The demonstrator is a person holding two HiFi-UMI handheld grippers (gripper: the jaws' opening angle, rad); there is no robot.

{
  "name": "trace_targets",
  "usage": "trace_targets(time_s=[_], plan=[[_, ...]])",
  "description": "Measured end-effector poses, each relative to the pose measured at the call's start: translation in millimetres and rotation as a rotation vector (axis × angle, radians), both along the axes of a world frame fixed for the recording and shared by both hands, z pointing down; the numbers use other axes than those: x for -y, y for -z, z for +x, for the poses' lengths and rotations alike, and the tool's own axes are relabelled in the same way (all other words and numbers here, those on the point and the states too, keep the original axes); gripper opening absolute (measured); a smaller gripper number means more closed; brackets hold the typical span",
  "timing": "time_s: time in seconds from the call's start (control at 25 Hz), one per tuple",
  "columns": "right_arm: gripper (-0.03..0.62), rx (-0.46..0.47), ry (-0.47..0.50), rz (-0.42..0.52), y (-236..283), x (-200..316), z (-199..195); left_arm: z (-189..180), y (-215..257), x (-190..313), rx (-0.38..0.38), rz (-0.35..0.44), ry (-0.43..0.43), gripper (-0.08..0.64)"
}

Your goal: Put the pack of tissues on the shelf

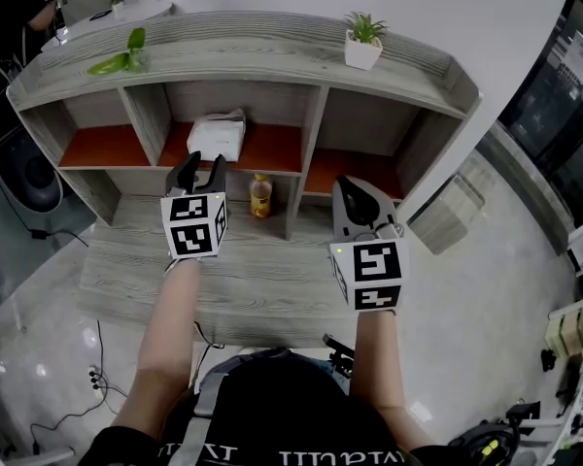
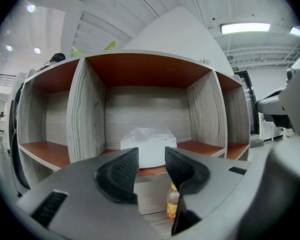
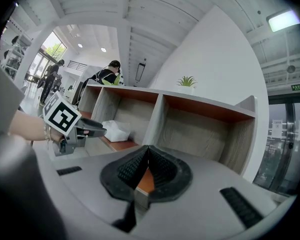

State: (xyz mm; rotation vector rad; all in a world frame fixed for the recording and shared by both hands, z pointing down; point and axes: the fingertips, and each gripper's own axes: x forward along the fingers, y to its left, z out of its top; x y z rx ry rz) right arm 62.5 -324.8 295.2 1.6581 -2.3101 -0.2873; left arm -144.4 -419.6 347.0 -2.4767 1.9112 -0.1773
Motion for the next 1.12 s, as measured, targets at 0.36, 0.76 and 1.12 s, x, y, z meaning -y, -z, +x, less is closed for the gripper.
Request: trace_targets(time_s=[0.36,0.76,1.12], plan=[[0.017,-0.011,0.012,0.021,4.3,3.3,-8.6,-3.0,23.9,-25.0,0.020,0.119,-0.083,0.153],[0.017,0.028,0.035,0.083,18.1,6.0,-16.4,-14.4,59.7,-55.4,-0.006,0.260,-0.101,0.110],[0.017,0.088,0.079,0.103,23.5,6.5,-21.5,-25.6,69.4,-65.2,0.019,0.306,-0.076,0.014]])
